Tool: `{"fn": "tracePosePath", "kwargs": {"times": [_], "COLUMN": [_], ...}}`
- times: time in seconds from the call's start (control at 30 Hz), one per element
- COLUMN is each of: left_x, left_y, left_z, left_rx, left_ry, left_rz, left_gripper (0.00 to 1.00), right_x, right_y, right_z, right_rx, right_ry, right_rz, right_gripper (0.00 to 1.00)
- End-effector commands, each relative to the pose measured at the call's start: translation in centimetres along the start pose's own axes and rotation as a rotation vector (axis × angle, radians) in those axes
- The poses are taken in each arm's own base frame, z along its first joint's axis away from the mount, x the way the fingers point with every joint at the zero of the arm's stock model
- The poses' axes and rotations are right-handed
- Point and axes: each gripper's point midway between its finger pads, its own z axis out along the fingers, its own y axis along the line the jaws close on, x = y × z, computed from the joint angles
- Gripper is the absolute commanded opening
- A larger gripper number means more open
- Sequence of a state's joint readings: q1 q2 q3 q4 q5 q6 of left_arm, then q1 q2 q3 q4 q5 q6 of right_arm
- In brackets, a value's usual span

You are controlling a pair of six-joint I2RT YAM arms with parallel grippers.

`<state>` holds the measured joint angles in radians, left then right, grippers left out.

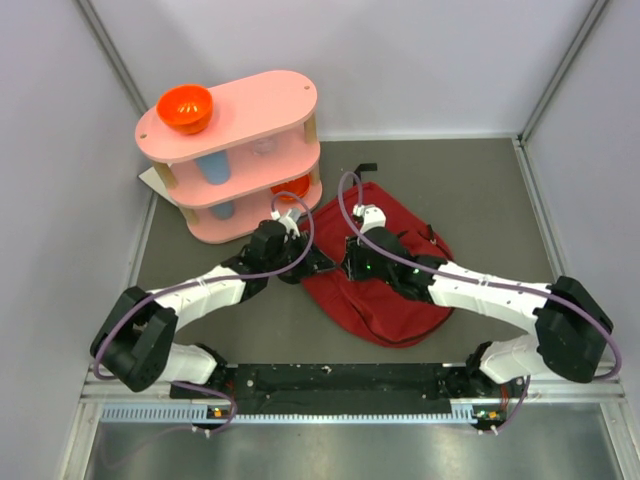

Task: Pack the student bag
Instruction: Zip the student bag at the center of the board.

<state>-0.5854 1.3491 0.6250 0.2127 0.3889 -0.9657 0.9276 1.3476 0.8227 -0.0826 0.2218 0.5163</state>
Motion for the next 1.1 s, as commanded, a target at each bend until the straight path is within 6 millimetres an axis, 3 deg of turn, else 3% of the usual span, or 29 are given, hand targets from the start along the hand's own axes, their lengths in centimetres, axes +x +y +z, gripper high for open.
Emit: {"fn": "tracePosePath", "kwargs": {"times": [0.0,0.23,0.43,0.73,1.07], "left_x": [-2.3,-1.8,-1.9,-1.2,0.6], "left_y": [-3.3,-2.7,-2.8,-0.9,1.9], "left_z": [-0.7,-0.7,-0.8,-1.3,-2.8], "left_rx": [0.077,0.068,0.073,0.003,-0.053], "left_ry": [-0.079,-0.066,-0.069,-0.065,-0.049], "left_rz": [0.066,0.064,0.067,0.128,0.183], "left_gripper": [0.17,0.09,0.04,0.0,0.0], "right_x": [-1.2,-0.8,-0.1,-3.2,-4.5], "right_y": [0.2,0.2,-0.3,-2.0,-5.5], "right_z": [0.5,1.9,2.0,-0.3,-0.2], "right_rx": [0.039,0.068,0.085,0.158,0.2], "right_ry": [-0.024,0.006,0.023,-0.092,-0.133], "right_rz": [-0.032,-0.038,-0.036,-0.015,0.076], "right_gripper": [0.3,0.24,0.0,0.0,0.0]}}
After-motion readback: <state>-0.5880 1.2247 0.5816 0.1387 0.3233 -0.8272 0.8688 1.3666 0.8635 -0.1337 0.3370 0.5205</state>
